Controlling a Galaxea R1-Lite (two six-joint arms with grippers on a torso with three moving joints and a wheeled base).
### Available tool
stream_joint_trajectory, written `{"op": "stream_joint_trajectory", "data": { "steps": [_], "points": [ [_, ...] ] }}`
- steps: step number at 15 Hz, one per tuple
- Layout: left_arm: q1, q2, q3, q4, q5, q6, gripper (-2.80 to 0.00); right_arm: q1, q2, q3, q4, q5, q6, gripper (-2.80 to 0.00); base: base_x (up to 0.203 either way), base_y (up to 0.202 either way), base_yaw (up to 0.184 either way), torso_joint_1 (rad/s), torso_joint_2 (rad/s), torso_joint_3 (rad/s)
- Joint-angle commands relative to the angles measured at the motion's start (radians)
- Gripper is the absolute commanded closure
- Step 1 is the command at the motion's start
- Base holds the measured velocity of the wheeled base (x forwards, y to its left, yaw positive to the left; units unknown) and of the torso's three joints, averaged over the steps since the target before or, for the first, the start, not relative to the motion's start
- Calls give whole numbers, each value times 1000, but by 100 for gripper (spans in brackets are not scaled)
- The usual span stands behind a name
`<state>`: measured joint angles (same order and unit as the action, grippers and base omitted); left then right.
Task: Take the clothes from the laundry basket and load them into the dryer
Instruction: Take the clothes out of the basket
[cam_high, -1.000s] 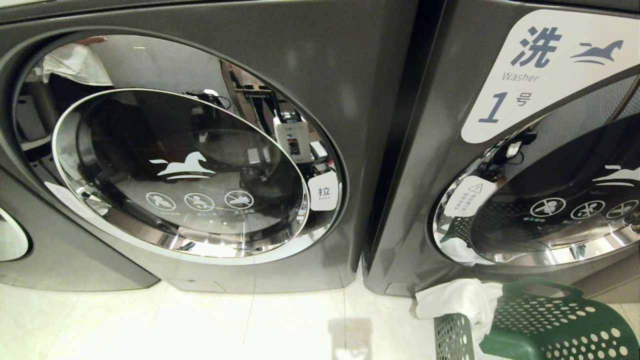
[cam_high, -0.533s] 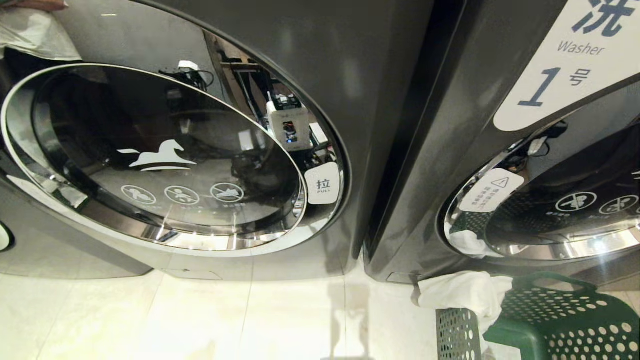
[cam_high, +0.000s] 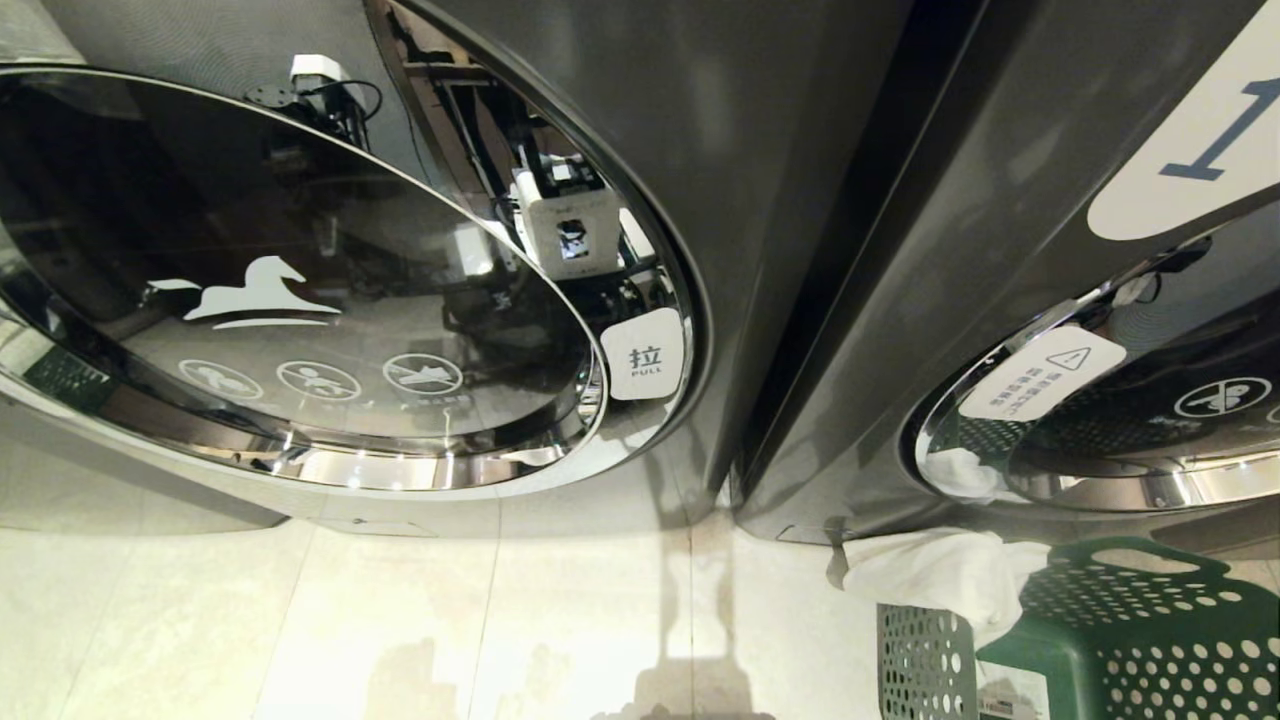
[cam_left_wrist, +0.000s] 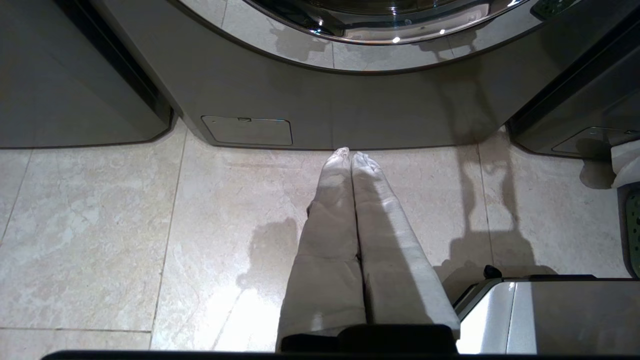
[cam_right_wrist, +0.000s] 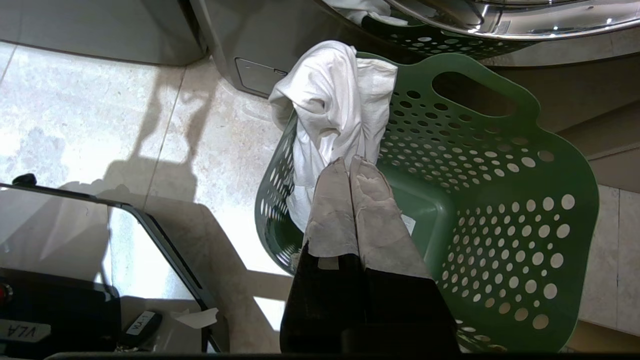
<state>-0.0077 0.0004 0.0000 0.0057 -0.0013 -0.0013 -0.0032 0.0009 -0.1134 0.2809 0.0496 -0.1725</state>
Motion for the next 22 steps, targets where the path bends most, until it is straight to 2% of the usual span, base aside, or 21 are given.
{"op": "stream_joint_trajectory", "data": {
  "steps": [1, 4, 6, 7, 9, 12, 14, 16, 18, 22],
  "points": [
    [0, 0, 0, 0, 0, 0, 0, 0, 1, 0, 2, -3, 3, 0, 0, 0, 0, -2, 2, -32],
    [0, 0, 0, 0, 0, 0, 0, -2, 5, -16, 5, -63, 50, 0, 0, 0, 0, 0, 1, -10],
    [0, 0, 0, 0, 0, 1, 0, -3, 101, -79, 34, -157, 59, 0, 0, 0, 0, 0, 0, 0],
    [0, 0, 0, 0, 0, 0, 0, -2, 183, -101, 44, -199, 90, 0, 0, 0, 0, 0, 0, 0],
    [0, 0, 0, 0, 0, 1, 0, -2, 411, -125, 56, -256, 231, 0, 0, 0, 0, 0, 0, 0],
    [0, 0, 0, 0, 0, 1, 0, -2, 778, -152, 46, -273, 448, 0, 0, 0, 0, 0, 0, 0],
    [0, 0, 0, 0, 0, 0, 0, -3, 1002, -163, -24, -268, 555, 0, 0, 0, 0, 0, 0, 0],
    [0, 0, 0, 0, 0, 1, 0, -4, 1176, -149, -162, -249, 628, 0, 0, 0, 0, 0, 0, 0],
    [0, 0, 0, 0, 0, 1, 0, -5, 1316, -133, -291, -202, 629, 0, 0, 0, 0, 0, 0, 0],
    [0, 0, 0, 0, 0, 1, 0, -13, 1540, -35, -732, -111, 474, 0, 0, 0, 0, 0, 0, 0]
  ]
}}
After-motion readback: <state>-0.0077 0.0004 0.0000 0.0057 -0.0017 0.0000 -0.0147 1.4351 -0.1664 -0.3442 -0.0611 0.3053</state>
